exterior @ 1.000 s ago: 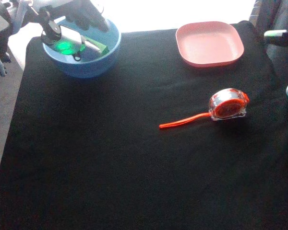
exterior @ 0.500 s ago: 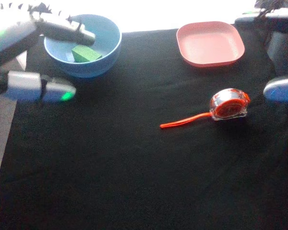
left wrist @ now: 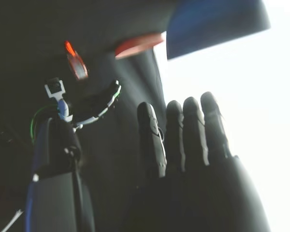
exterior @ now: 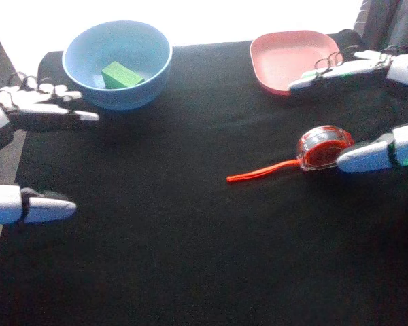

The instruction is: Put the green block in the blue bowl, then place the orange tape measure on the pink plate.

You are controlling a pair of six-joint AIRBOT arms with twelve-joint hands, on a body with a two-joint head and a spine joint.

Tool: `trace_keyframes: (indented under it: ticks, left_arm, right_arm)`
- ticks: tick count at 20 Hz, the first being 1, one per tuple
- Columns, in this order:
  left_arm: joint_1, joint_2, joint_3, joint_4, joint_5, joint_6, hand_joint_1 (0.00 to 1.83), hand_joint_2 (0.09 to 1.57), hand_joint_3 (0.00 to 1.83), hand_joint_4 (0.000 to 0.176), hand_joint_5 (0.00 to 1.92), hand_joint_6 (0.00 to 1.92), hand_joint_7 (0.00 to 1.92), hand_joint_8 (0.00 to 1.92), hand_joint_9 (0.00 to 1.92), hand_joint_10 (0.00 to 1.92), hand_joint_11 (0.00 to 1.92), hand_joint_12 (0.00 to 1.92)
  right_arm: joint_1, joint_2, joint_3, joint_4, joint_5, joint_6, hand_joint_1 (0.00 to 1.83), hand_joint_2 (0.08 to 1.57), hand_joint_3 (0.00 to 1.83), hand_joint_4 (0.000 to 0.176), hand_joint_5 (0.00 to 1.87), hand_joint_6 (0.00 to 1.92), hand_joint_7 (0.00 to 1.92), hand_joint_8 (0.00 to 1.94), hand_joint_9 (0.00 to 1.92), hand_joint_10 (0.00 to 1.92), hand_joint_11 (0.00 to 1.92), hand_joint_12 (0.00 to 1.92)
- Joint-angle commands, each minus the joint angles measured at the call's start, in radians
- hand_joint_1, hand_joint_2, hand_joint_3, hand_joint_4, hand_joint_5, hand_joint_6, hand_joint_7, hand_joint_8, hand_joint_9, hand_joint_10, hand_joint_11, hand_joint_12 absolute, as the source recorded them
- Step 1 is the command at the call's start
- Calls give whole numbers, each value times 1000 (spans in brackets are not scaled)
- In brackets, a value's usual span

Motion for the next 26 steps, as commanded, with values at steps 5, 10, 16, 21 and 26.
trace_keyframes:
  ticks: [5,10,16,21,26]
  left_arm:
    - [69,5,-19,-96,-190,-9,794,977,8,1,549,0,273,2,165,1,0,311]
    - [85,0,-21,-106,-204,-23,817,1014,11,0,557,0,300,3,177,3,0,256]
    - [98,1,-23,-110,-221,-35,828,1030,2,0,529,0,290,1,176,2,0,283]
    - [100,1,-23,-110,-228,-40,855,1034,3,0,538,2,320,5,195,7,0,307]
    - [100,2,-23,-110,-232,-43,904,1031,0,0,549,2,348,3,227,6,0,491]
  right_arm:
    - [36,-17,25,3,42,10,852,1025,1,143,402,2,428,5,248,9,0,703]
    - [42,-42,53,-23,-6,10,846,1132,0,13,629,5,753,6,750,330,428,1273]
    - [42,-62,64,-23,-22,11,1041,1108,0,0,825,3,714,802,665,1084,540,1528]
    - [42,-70,69,-26,-33,12,964,1083,1,0,829,1,871,205,747,818,583,1401]
    - [42,-79,78,-36,-41,28,1320,1126,6,0,909,1013,953,962,902,1174,716,1350]
